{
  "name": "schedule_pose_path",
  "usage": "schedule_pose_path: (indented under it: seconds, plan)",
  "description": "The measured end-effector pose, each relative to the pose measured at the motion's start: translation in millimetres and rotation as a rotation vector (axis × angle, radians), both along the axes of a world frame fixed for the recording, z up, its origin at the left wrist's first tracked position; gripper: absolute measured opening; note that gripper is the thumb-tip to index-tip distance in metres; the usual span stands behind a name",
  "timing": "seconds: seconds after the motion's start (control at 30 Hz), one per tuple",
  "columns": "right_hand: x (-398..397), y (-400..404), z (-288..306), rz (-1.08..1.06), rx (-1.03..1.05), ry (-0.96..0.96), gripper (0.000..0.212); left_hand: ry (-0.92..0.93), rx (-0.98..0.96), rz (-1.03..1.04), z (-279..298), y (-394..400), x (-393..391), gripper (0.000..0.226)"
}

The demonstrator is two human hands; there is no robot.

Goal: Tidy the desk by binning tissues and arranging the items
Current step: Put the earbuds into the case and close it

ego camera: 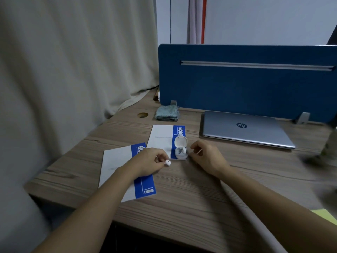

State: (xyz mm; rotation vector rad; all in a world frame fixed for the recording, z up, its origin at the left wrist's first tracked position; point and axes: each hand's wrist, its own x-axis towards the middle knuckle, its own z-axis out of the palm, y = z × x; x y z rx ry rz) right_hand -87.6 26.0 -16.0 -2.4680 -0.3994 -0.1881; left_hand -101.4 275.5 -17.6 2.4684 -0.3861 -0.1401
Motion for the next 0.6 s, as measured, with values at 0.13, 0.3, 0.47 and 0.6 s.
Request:
schedule_pose_path:
  seconds: [0.13,0.3,0.47,0.6]
  plan:
    - [-1,-3,-1,-0.006,-0.005,-0.006,0.021,-0.003,0.006,-0.019,1,-7,-1,0.015]
    - [-3,-8,-2,-0.009,0.001,-0.014,0.02,0.019,0.011,-0.018,3,-10,-2,0.021]
    - [-6,-11,-3,-0.01,0.011,-0.024,0.02,0.034,0.019,-0.032,3,-8,-4,0.022]
    - [-7,-11,-5,-0.008,0.021,-0.032,0.021,0.066,0.029,-0.081,3,-8,-3,0.022]
